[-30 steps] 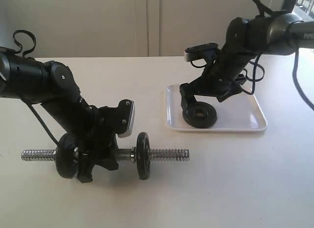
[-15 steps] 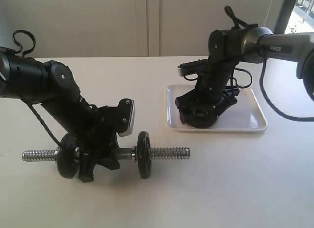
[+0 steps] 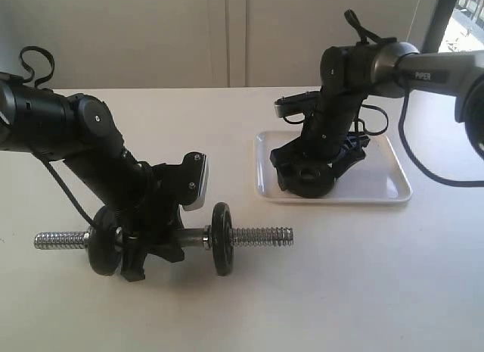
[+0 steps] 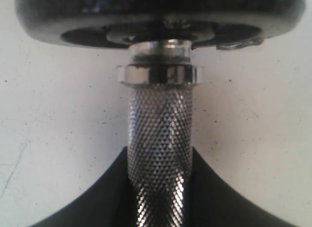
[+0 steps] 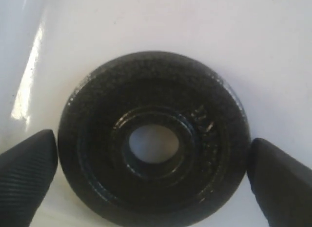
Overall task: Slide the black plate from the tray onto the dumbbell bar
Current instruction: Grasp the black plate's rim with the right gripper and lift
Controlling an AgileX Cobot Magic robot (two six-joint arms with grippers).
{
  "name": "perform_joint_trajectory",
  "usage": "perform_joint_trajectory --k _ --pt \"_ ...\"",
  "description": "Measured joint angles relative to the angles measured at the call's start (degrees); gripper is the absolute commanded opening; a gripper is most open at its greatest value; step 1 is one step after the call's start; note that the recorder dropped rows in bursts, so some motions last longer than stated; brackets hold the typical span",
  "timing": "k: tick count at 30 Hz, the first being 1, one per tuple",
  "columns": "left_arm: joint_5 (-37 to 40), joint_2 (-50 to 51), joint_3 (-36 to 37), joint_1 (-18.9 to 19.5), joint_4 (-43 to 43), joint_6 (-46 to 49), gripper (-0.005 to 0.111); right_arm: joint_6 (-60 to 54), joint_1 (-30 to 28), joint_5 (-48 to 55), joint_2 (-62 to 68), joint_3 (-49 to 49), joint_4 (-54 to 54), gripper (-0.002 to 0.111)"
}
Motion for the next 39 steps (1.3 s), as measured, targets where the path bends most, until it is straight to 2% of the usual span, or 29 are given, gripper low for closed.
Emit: perform_joint_trajectory --k 8,12,22,25,29,31,39 --pt "0.00 0.00 0.00 0.00 0.00 0.00 0.000 0.26 0.21 0.23 0.92 -0.59 -0.73 0.105" --pt "0.00 0.00 0.00 0.00 0.00 0.00 0.000 0.26 0.58 0.37 1.13 -0.69 -1.79 0.097" --pt "0.00 0.00 0.00 0.00 0.00 0.00 0.000 1.33 1.10 0.53 1.47 -0.95 -2.53 0.064" --pt "0.00 0.00 0.00 0.00 0.00 0.00 0.000 1.45 1.19 0.99 1.47 -1.07 -2.62 0.046" --pt "0.00 0.00 0.00 0.00 0.00 0.00 0.000 1.45 1.19 1.47 1.47 -1.15 -2.67 0.013" --pt "0.00 0.00 0.00 0.00 0.00 0.00 0.000 1.45 1.19 1.60 1.47 -1.20 -2.82 0.001" --pt "0.11 0.00 0.00 0.00 0.00 0.00 0.000 1.10 1.07 2.16 1.38 -2.97 -4.37 0.000"
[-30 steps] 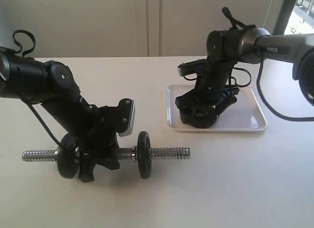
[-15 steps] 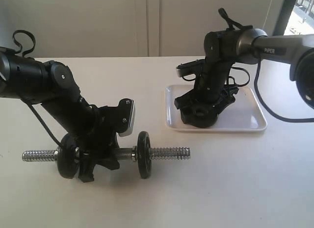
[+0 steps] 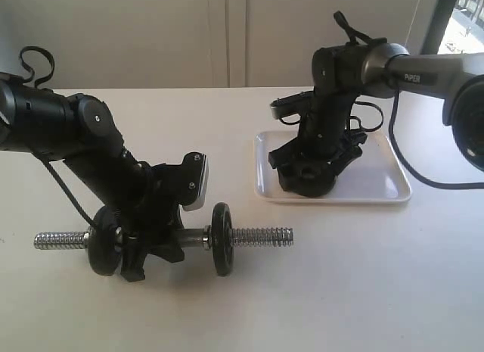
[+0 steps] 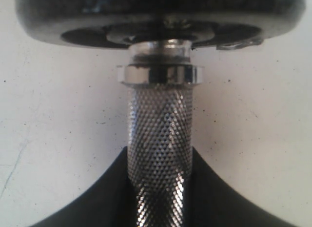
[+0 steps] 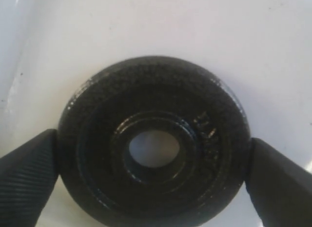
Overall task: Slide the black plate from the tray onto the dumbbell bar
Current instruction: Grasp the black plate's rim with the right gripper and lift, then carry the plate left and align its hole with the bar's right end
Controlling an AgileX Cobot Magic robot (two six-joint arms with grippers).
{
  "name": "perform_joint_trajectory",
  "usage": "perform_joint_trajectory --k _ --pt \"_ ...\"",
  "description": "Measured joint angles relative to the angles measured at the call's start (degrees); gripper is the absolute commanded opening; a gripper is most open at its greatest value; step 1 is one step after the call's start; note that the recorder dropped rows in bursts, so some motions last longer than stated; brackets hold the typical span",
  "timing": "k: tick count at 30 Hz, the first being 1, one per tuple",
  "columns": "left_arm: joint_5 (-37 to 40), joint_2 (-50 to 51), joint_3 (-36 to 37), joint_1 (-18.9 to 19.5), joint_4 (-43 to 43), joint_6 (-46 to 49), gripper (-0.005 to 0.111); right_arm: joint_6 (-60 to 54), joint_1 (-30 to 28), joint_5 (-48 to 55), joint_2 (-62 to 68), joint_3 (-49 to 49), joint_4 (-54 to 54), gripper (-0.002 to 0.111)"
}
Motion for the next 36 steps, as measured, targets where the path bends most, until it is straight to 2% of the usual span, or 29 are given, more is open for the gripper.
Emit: perform_joint_trajectory --k 7,14,23,29,36 --pt "0.00 0.00 0.00 0.00 0.00 0.00 0.000 0.00 -1.65 0.89 -2.80 0.00 0.00 0.000" --pt "0.00 0.00 0.00 0.00 -0.92 0.00 0.000 -1.99 -3.71 6.33 -7.95 0.00 1.31 0.000" --pt "0.00 0.00 0.00 0.00 -1.46 0.00 0.000 -10.21 -7.17 9.62 -14.46 2.74 15.04 0.000" --pt "0.26 0.00 0.00 0.00 -1.56 0.00 0.000 -16.79 -9.91 11.25 -18.57 10.53 24.24 0.000" --pt "0.84 0.00 0.00 0.00 -1.56 0.00 0.000 -26.71 -14.02 11.37 -26.85 25.07 39.20 0.000"
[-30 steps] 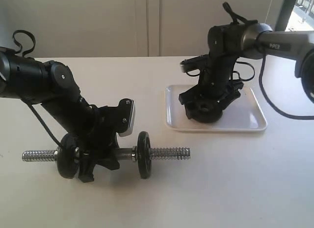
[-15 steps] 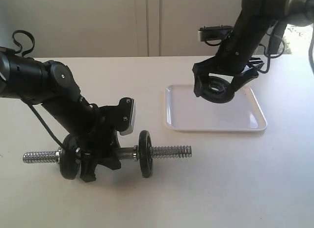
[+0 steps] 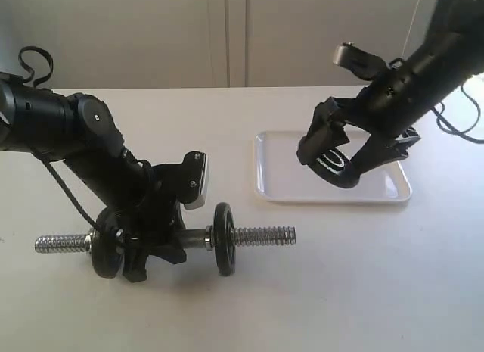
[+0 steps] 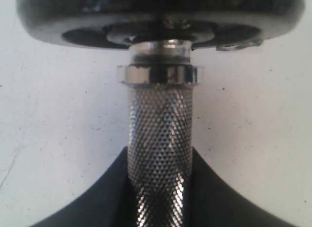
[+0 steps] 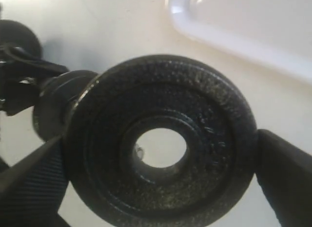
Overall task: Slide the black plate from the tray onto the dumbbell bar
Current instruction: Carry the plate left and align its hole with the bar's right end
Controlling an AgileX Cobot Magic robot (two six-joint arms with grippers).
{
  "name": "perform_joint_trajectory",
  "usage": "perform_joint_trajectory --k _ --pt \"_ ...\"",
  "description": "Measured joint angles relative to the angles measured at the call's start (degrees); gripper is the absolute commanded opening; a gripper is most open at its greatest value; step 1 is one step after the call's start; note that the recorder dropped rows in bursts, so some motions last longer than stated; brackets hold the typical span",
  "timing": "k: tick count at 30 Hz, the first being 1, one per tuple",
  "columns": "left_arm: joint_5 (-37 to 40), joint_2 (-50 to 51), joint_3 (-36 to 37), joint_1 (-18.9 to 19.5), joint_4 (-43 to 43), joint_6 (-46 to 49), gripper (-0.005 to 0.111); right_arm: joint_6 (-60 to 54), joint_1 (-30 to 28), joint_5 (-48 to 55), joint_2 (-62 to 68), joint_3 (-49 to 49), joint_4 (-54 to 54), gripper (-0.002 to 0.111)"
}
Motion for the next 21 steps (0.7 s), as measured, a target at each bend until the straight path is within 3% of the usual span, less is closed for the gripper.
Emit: perform_joint_trajectory --k 4,14,21 --pt "0.20 0.00 0.00 0.00 0.00 0.00 0.000 -8.39 -2.01 -0.26 -5.01 9.39 10.02 0.000" --pt "1.22 -1.84 0.11 0.00 -0.15 -0.25 0.000 -23.70 -7.49 -0.74 -11.31 28.15 22.43 0.000" --pt "3.69 -3.88 0.33 0.00 -0.27 -0.36 0.000 -35.75 -9.23 -0.33 -12.02 34.78 34.76 0.000"
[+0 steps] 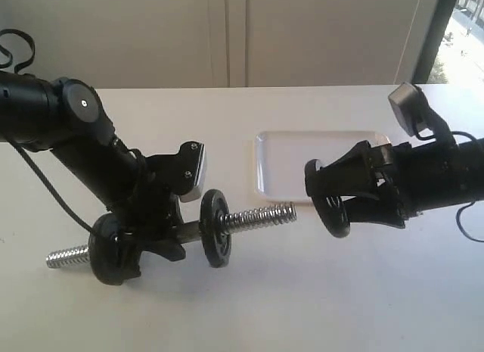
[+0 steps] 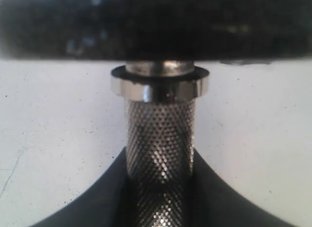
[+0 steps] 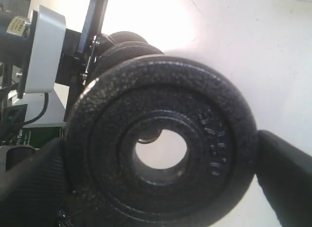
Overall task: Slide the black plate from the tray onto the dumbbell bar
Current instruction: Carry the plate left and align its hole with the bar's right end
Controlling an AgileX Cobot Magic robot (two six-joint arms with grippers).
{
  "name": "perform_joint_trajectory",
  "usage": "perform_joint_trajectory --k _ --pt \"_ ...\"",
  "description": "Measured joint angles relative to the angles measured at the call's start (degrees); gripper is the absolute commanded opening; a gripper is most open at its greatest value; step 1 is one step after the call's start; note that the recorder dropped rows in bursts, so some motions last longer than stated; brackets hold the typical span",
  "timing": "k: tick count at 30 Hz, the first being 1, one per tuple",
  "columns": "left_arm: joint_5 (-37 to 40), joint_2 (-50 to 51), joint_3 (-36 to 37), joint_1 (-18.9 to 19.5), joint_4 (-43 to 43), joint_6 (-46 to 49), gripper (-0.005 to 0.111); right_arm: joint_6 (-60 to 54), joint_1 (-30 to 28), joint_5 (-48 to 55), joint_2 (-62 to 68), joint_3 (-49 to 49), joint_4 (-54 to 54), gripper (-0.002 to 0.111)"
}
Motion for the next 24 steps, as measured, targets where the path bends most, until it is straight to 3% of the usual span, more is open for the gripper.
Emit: perform_joint_trajectory --k 24 --pt "0.17 -0.20 0.11 0.00 -0.34 0.00 0.000 -4.59 4.51 -0.47 2.37 1.75 5.52 0.000"
